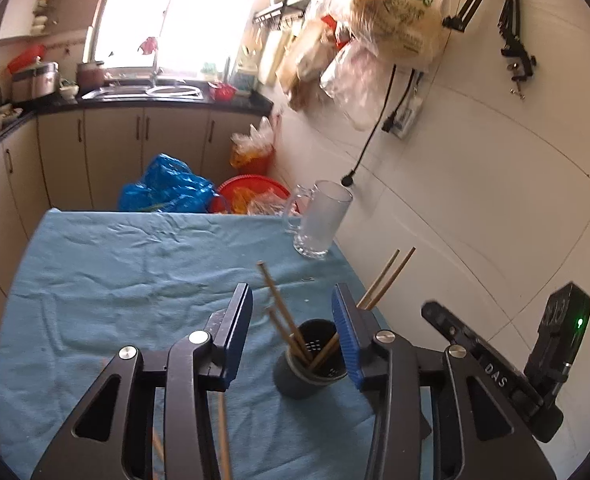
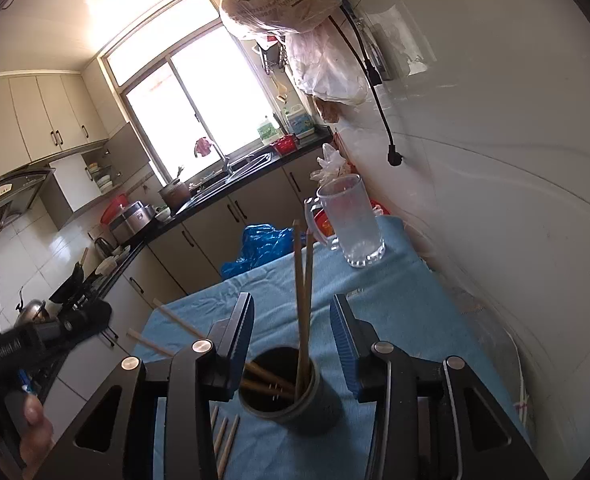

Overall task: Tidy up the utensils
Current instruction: 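Move both open tools back toward the remaining chopsticks, then close the left tool on one chopstick while the right tool closes on another, then lift both held chopsticks upright and carry them over the black cup, then lower the chopsticks into the black cup and open both tools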

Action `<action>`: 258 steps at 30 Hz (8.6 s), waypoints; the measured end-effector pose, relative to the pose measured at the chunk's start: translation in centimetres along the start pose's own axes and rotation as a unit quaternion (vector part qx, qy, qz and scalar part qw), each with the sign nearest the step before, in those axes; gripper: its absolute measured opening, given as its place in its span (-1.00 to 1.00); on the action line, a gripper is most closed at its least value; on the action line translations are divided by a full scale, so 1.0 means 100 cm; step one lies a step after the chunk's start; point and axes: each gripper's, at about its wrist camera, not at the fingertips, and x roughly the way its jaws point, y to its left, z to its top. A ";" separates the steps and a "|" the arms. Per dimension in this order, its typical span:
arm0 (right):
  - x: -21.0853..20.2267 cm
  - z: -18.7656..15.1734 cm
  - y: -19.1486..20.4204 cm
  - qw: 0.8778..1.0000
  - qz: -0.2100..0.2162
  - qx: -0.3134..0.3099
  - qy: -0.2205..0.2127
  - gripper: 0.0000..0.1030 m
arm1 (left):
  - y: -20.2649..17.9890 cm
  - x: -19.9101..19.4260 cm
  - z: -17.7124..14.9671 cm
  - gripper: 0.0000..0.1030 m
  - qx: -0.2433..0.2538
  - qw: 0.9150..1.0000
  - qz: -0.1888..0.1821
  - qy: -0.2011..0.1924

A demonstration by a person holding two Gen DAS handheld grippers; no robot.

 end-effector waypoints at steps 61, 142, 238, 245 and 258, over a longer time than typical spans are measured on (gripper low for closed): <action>0.194 -0.160 0.143 0.926 -0.030 -0.139 0.349 -0.86 | 0.211 0.043 -0.149 -0.84 -0.161 0.960 0.111 0.201; -0.020 -0.086 0.131 0.985 0.121 -0.096 0.077 -0.86 | 0.120 -0.100 -0.096 -0.87 -0.094 0.994 0.042 0.021; 0.019 0.001 -0.011 1.000 0.003 0.016 0.016 -0.85 | -0.013 0.070 -0.013 -0.87 0.024 0.998 -0.015 0.064; 0.034 -0.007 -0.013 0.999 -0.003 0.014 0.037 -0.85 | -0.011 0.083 -0.019 -0.87 0.032 0.997 -0.012 0.065; 0.027 -0.005 -0.009 0.999 0.004 0.007 0.032 -0.54 | -0.015 0.077 -0.019 -0.58 0.038 0.997 -0.014 0.059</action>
